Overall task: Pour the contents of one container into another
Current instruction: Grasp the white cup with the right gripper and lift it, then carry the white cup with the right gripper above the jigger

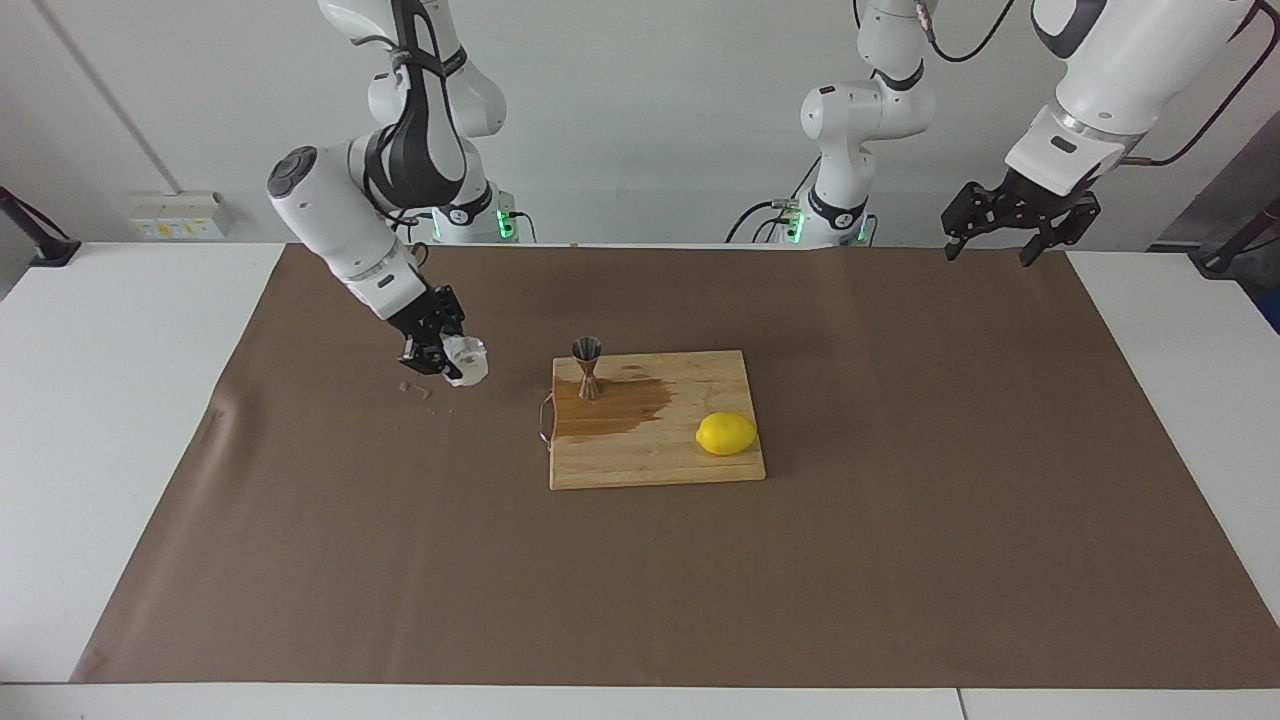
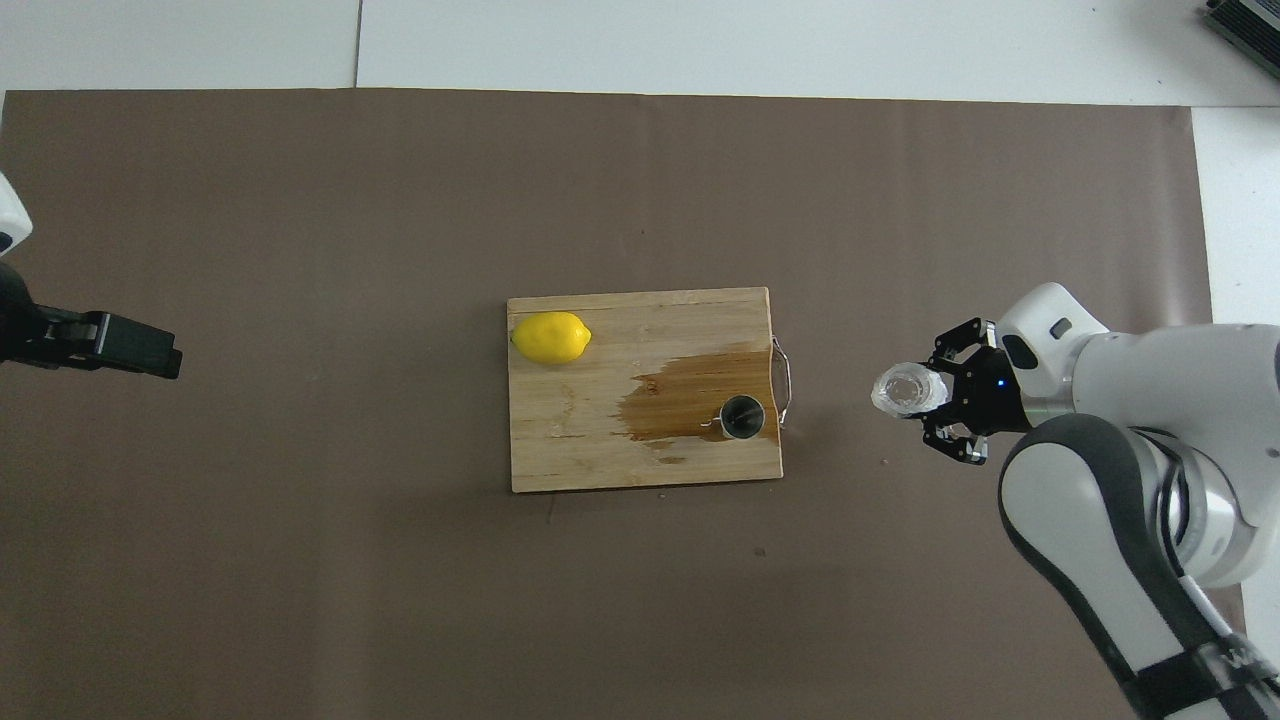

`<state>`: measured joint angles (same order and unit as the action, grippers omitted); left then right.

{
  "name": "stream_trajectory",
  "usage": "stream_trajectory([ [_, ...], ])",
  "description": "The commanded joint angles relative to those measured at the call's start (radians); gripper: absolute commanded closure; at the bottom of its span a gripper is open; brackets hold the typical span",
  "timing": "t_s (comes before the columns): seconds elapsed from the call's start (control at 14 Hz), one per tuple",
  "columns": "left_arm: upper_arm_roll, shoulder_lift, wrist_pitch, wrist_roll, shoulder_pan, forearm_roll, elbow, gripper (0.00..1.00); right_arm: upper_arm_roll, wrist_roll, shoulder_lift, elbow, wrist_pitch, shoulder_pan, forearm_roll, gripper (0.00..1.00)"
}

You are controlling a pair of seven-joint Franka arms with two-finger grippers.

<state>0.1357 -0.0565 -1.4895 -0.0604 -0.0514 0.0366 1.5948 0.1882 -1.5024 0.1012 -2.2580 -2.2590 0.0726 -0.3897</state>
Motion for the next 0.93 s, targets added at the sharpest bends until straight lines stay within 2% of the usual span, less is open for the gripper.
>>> stream_trajectory([
  [0.0, 0.001, -0.014, 0.012, 0.011, 0.001, -0.018, 0.013, 0.0, 0.0, 0.242, -0.009, 0.054, 0.01, -0.097, 0.133, 1.0],
  [0.36, 0.001, -0.014, 0.012, 0.011, 0.001, -0.018, 0.013, 0.0, 0.0, 0.58, -0.031, 0.129, 0.044, -0.252, 0.42, 1.0],
  [0.5, 0.001, -0.014, 0.012, 0.011, -0.001, -0.018, 0.013, 0.0, 0.0, 0.631, -0.038, 0.144, 0.047, -0.293, 0.527, 1.0],
  [0.86, 0.001, -0.016, 0.014, 0.011, 0.024, -0.018, 0.021, 0.0, 0.0, 0.669, -0.058, 0.155, 0.064, -0.358, 0.702, 1.0],
])
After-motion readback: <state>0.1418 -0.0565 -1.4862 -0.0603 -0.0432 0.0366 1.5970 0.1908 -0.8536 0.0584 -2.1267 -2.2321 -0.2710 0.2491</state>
